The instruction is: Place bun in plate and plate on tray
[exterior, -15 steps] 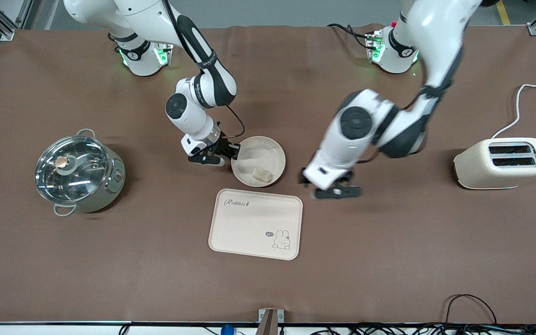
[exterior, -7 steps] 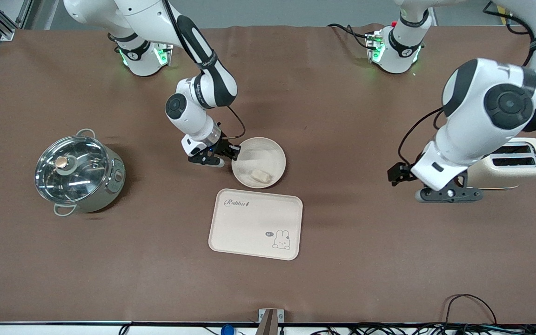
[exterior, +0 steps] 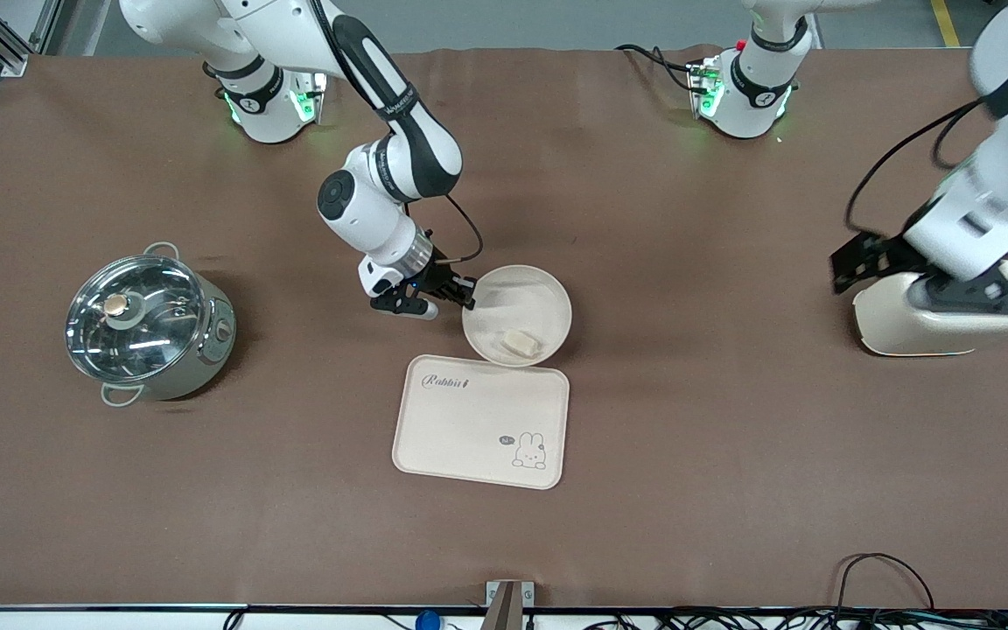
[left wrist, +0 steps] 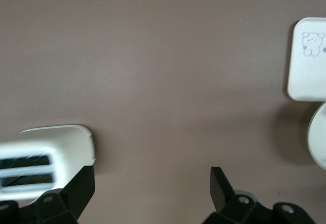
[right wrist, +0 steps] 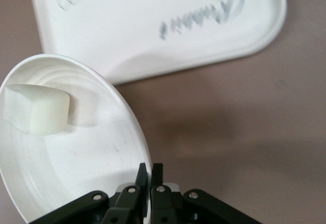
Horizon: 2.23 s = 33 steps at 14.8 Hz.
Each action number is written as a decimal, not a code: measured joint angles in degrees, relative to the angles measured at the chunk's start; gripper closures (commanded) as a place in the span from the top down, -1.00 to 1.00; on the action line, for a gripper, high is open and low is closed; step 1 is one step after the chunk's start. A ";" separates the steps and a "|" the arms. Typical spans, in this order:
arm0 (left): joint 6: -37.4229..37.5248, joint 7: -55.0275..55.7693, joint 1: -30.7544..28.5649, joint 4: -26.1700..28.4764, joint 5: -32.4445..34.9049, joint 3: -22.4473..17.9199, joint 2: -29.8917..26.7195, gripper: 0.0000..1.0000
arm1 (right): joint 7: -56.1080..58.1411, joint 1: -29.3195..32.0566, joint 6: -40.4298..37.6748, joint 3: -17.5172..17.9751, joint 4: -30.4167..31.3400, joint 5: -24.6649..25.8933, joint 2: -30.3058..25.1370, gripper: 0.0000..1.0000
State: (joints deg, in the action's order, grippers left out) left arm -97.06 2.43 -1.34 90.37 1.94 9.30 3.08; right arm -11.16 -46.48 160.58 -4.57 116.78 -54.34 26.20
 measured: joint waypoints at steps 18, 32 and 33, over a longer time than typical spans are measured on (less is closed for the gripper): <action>2.59 -0.72 0.25 -0.50 -0.04 -3.00 -1.54 1.00 | 5.30 15.82 -18.62 -0.26 -29.42 14.50 20.83 -0.99; 1.61 -0.46 0.41 -0.46 -0.09 -2.68 -1.90 1.00 | 5.43 16.77 -19.56 -0.35 -31.47 14.88 22.27 -0.99; 1.53 -0.46 0.41 -0.73 -0.09 -2.68 -1.90 1.00 | 5.43 16.93 -20.06 -0.35 -31.80 14.88 22.41 -0.99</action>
State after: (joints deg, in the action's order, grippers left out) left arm -95.53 1.97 -0.93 89.64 1.85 6.62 1.18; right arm -5.73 -29.55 140.52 -4.93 84.98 -39.46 48.61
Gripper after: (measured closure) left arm 0.000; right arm 0.960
